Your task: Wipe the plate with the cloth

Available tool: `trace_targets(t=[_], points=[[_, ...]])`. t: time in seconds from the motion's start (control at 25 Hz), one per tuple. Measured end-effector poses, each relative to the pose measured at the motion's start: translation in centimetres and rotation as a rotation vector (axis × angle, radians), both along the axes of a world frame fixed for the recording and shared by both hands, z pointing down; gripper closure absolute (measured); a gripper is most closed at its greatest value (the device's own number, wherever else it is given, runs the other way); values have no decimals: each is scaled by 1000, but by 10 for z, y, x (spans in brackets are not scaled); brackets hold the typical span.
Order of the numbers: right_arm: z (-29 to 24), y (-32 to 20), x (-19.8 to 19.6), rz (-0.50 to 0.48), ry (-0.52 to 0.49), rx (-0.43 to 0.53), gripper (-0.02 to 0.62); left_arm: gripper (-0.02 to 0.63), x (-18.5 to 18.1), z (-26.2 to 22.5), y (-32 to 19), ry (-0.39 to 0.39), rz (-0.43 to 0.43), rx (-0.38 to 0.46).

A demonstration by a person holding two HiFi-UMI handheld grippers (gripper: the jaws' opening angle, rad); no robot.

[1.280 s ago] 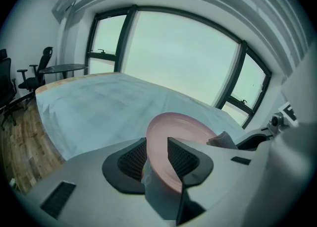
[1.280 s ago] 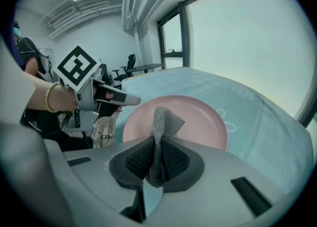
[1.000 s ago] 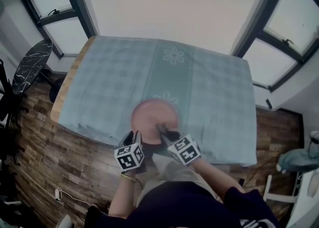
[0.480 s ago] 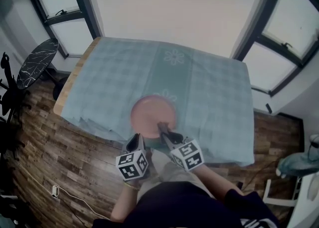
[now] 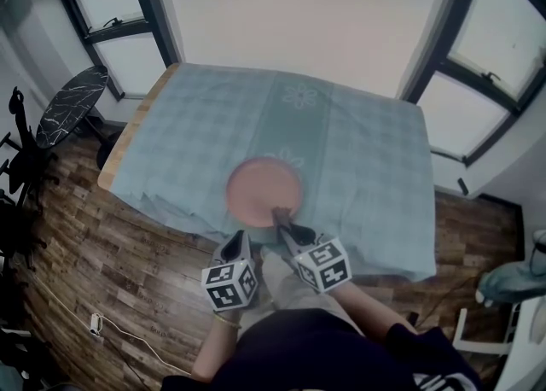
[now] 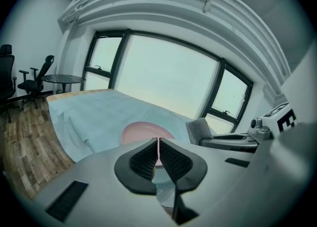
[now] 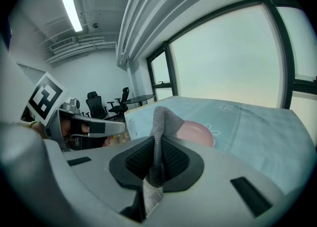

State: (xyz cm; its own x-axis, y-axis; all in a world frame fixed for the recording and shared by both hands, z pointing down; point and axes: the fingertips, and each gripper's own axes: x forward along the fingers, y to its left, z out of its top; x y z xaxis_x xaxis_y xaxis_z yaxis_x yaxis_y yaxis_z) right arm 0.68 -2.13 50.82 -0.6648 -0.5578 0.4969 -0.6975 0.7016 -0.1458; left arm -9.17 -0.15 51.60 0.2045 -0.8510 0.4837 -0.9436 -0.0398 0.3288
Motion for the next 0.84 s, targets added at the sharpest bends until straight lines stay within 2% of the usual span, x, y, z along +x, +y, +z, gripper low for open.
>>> trace_targets(t=[0.84], points=[[-5,1,3,44,-9,4,561,592,12,-5,-2,1,40,-4]])
